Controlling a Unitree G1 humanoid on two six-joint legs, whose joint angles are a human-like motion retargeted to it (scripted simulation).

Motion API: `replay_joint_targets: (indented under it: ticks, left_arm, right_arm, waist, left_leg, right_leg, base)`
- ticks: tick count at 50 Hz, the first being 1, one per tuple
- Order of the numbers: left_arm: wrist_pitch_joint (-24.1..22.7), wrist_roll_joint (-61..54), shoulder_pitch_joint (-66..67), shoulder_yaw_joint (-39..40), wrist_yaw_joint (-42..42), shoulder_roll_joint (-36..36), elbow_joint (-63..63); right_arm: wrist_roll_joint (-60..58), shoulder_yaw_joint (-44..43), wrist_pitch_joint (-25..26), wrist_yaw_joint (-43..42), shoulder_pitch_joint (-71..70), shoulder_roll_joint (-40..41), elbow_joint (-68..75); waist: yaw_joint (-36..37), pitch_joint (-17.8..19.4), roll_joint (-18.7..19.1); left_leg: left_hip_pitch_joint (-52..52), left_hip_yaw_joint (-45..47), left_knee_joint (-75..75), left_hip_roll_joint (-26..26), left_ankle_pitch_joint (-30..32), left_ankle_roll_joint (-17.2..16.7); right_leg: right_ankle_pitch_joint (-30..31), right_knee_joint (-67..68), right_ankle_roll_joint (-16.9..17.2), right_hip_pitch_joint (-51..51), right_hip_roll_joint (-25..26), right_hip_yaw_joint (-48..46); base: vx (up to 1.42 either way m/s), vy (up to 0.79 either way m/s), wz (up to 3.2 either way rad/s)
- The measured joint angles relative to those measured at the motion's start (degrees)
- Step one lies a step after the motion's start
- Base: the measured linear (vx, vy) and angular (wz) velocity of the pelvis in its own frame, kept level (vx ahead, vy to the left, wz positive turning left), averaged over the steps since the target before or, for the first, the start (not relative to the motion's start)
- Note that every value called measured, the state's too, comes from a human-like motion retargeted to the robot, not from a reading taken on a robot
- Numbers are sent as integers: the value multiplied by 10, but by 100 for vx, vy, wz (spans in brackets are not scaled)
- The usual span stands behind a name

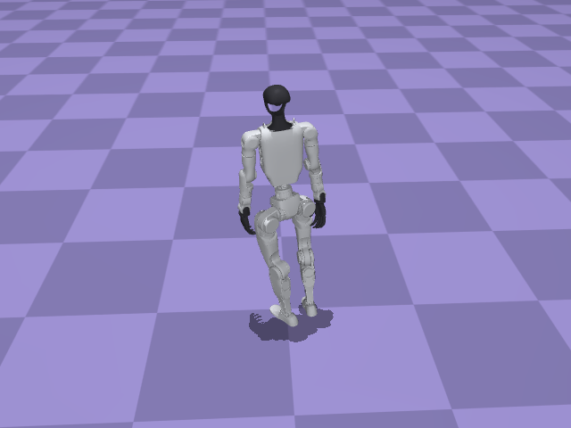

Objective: In place motions

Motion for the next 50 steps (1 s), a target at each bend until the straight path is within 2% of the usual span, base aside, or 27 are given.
replay_joint_targets:
  ticks: [5,12,23,28,30,35,42,46,50]
  left_arm:
    - [-3,-11,-5,11,5,6,6]
    - [17,6,26,31,-3,7,44]
    - [23,28,92,61,-3,-11,80]
    - [29,24,107,72,0,-4,90]
    - [32,20,106,69,7,2,98]
    - [39,21,89,55,10,15,100]
    - [40,15,29,26,5,24,74]
    - [32,1,1,9,-2,20,40]
    - [18,-5,-14,-6,-7,13,9]
  right_arm:
    - [-37,32,1,-21,-12,15,-29]
    - [-77,52,-11,-17,-6,24,-65]
    - [-54,4,5,-10,7,-2,-19]
    - [-54,-22,-8,-19,18,-9,-28]
    - [-48,-29,-12,-27,21,-12,-29]
    - [-16,-45,-14,-23,31,-12,-27]
    - [45,-65,-13,-14,39,0,-6]
    - [61,-70,-7,5,45,8,7]
    - [68,-76,-9,10,53,12,12]
  waist:
    - [-6,14,-8]
    - [5,8,-22]
    - [44,2,-28]
    - [40,18,-11]
    - [24,31,-10]
    - [-19,65,-11]
    - [-68,109,9]
    - [-86,117,19]
    - [-78,117,13]
  left_leg:
    - [7,7,1,-3,-4,6]
    - [12,27,3,-7,-14,11]
    - [23,41,32,-5,-51,16]
    - [23,44,57,20,-64,13]
    - [35,37,57,21,-65,15]
    - [69,25,49,21,-62,33]
    - [93,1,31,53,-48,48]
    - [86,-15,33,68,-45,50]
    - [91,-13,35,68,-47,48]
  right_leg:
    - [6,-2,5,3,-1,7]
    - [7,-1,15,-2,-8,30]
    - [-3,49,38,-3,-18,51]
    - [15,140,31,-46,-8,45]
    - [17,123,30,-65,-10,40]
    - [0,43,-3,-149,-17,30]
    - [-7,15,-34,-287,-22,52]
    - [-4,28,-41,-327,-39,47]
    - [0,30,-38,-312,-48,39]
  base:
    - [10,-10,-16]
    - [14,-11,-27]
    - [21,-6,-15]
    - [11,-7,-14]
    - [4,-7,27]
    - [0,-7,30]
    - [-11,-3,32]
    - [-11,-4,33]
    - [-2,-1,4]
